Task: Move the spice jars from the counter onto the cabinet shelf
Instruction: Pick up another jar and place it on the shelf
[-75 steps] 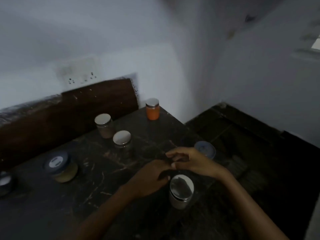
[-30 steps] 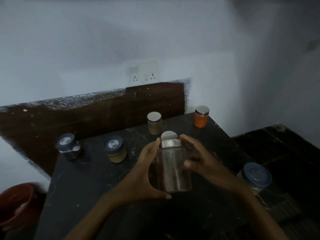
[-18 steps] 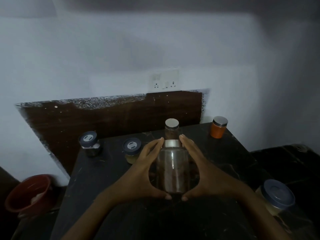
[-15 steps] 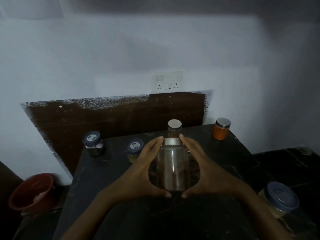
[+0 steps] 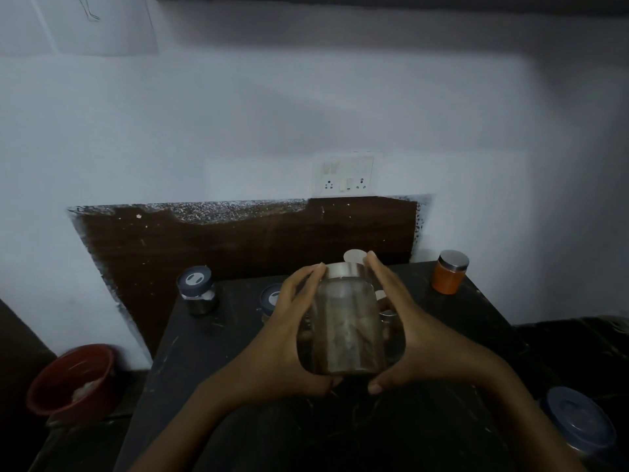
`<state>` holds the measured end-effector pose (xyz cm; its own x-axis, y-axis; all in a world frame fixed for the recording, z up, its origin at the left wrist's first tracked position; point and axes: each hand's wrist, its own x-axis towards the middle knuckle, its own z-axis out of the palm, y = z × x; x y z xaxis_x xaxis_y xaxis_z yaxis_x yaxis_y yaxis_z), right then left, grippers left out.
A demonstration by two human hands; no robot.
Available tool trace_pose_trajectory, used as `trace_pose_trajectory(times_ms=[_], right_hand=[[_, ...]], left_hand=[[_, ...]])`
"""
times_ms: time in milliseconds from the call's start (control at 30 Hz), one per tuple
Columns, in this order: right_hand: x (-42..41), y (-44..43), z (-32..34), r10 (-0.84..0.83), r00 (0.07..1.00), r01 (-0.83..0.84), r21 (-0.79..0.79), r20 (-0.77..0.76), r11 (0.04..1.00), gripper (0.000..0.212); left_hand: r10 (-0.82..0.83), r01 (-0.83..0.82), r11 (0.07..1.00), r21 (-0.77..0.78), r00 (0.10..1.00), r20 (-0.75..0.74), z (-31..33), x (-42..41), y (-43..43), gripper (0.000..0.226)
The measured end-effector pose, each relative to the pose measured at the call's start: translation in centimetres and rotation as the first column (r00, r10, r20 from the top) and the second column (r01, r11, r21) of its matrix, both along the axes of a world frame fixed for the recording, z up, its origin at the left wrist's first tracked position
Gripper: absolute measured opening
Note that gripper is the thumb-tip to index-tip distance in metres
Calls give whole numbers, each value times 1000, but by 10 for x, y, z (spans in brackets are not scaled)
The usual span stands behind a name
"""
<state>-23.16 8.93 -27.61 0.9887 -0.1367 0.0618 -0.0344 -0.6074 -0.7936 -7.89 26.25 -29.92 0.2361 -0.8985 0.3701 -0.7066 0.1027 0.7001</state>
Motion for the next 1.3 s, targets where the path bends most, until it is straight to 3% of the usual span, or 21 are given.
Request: trace_pose_trajectory(times_ms=[167,333,500,600,833,1100,1300], right_hand=[[4,3,1,-2,1000,2,-58,12,998,127],[7,5,2,6,999,-3,-99,33,995,127],[3,-8,12,3,1000,-3,-1,3,1000,136],[4,-11,14,19,1000,-20,-41,-15,999,132],[11,-6,15,-21,1000,23,-124,17,992,130],[8,-11,16,14,1000,-13,-34,12,999,135],[11,-5,18,-21,996,33,-143,82,989,133]], left_hand=[[-79,85,994,63,993,-92,-3,4,3,132],[-9,7,998,67,1000,26,-1,-1,-8,133],[12,-12,1000,-1,996,-90,3,6,-7,131],[-31,32,999,13,993,-115,4,8,-8,130],[-23,23,1000,-1,998,54,19,3,-13,127],[-81,68,994,-81,982,-171,23,4,-10,124],[-6,10,999,-38,995,103,22,3,-14,127]])
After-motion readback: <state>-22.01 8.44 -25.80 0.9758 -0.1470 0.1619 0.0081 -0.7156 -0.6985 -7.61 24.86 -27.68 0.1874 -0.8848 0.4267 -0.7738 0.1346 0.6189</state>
